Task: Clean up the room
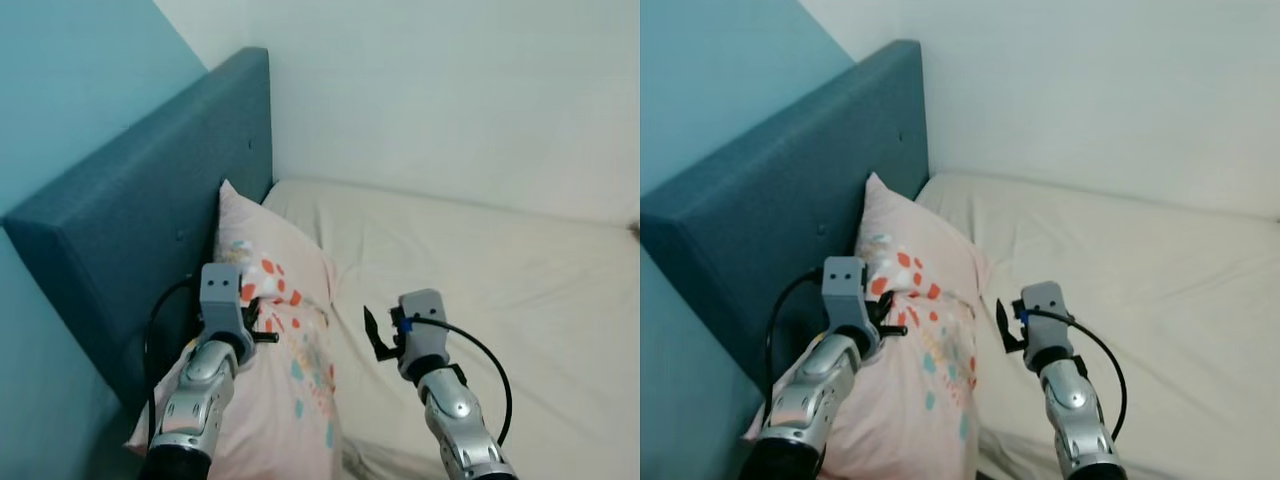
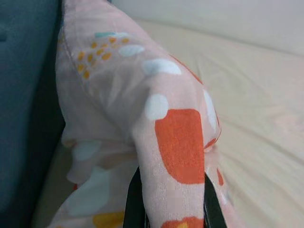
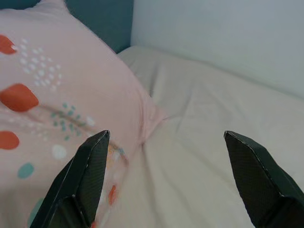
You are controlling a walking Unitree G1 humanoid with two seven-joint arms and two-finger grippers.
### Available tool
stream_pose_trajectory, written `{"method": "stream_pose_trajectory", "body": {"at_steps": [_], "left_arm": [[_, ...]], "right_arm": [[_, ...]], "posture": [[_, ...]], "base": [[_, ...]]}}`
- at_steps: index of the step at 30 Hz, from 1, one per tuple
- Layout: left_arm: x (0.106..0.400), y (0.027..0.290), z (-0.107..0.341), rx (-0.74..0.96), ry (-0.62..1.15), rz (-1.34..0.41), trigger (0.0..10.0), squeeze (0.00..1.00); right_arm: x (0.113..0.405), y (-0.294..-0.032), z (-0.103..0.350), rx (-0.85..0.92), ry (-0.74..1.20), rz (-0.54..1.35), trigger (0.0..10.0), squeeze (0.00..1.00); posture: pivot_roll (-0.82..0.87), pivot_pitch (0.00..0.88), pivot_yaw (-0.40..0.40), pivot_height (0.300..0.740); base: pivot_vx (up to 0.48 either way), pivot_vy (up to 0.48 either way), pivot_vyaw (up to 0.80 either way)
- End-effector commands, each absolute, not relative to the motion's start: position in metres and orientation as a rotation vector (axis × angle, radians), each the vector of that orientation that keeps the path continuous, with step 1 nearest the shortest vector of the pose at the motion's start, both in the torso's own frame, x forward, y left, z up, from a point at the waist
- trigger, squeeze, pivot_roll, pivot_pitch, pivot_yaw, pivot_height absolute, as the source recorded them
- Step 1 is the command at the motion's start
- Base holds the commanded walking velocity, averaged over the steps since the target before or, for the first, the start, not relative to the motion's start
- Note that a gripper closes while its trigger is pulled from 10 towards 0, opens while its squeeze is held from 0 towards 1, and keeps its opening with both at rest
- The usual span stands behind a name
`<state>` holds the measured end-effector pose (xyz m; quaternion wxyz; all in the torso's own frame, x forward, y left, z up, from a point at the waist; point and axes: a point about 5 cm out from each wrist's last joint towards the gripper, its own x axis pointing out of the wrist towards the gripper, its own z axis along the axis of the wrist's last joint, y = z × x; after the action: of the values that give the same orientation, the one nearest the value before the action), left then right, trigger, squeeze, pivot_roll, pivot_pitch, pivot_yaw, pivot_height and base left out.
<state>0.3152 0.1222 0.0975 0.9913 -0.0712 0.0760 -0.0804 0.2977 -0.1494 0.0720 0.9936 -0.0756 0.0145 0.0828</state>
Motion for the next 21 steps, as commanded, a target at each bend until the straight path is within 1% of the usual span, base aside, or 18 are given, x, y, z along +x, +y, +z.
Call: {"method": "stream_pose_trajectory", "body": {"at_steps": [1, 11, 21], "left_arm": [[0.3180, 0.1242, 0.1137, -0.139, 0.069, -0.166, 10.0, 0.00], [0.3168, 0.1247, 0.1158, -0.117, 0.062, -0.172, 10.0, 0.00], [0.3162, 0.1164, 0.1168, -0.100, 0.033, -0.196, 10.0, 0.00]], "right_arm": [[0.2968, -0.1450, 0.0701, -0.138, 0.039, 0.172, 10.0, 0.00], [0.2959, -0.1443, 0.0692, -0.132, 0.041, 0.170, 10.0, 0.00], [0.2962, -0.1463, 0.0700, -0.130, 0.038, 0.158, 10.0, 0.00]], "posture": [[-0.01, 0.005, -0.062, 0.740], [0.00, 0.020, -0.060, 0.740], [0.00, 0.023, -0.056, 0.740]], "base": [[0.000, 0.000, 0.00], [0.000, 0.000, 0.00], [0.000, 0.000, 0.00]]}}
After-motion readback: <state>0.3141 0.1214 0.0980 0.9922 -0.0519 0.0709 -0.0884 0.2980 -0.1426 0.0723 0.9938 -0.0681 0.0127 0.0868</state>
